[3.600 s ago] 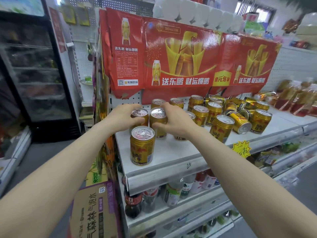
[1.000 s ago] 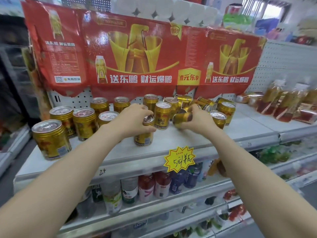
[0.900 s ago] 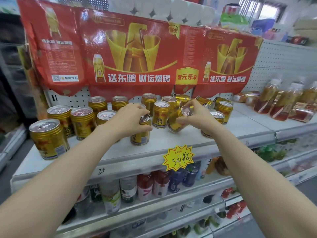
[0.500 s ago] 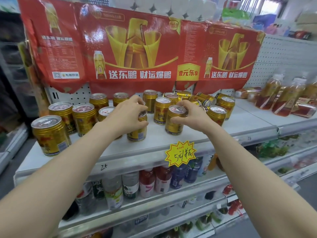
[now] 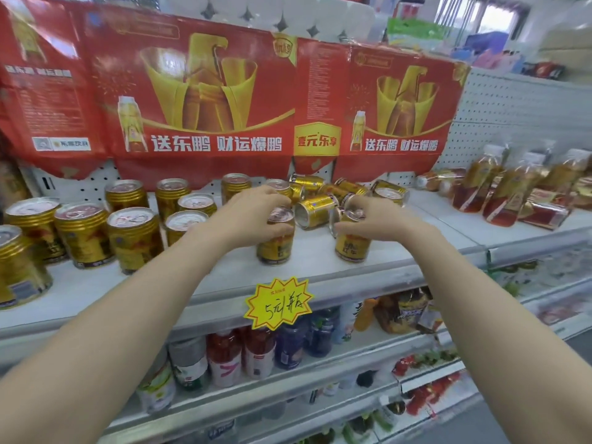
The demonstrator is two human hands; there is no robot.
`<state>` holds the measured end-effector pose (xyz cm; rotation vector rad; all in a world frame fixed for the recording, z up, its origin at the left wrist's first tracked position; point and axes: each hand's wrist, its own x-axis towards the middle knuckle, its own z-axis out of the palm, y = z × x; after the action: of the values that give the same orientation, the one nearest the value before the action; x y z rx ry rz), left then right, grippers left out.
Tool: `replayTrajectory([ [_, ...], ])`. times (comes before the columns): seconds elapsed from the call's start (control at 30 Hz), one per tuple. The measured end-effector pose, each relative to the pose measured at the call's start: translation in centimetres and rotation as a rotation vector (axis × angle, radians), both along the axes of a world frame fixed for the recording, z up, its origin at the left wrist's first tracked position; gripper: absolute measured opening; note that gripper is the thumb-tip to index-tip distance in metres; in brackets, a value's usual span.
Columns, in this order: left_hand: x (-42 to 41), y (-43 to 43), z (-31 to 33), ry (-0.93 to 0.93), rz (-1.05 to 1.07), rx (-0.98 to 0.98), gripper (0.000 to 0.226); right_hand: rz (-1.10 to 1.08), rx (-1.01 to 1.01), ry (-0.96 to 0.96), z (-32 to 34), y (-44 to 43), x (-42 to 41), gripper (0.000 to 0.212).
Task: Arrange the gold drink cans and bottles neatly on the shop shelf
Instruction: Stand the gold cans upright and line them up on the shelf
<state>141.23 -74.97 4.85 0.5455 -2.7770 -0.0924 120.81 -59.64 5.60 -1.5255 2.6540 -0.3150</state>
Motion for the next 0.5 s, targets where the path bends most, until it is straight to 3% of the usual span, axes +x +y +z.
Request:
replayTrajectory([
  [0.2, -0.7, 0.5, -0.3, -0.034, 0.114, 0.004, 0.056, 0.135, -0.155, -0.133, -0.9, -1.6, -0.2, 0.068],
  [0.5, 2.5, 0.1, -0.3, -0.051, 0.324, -0.035, 0.05, 0.438, -0.221, -0.135, -1.6, -6.8, 3.0, 0.071],
])
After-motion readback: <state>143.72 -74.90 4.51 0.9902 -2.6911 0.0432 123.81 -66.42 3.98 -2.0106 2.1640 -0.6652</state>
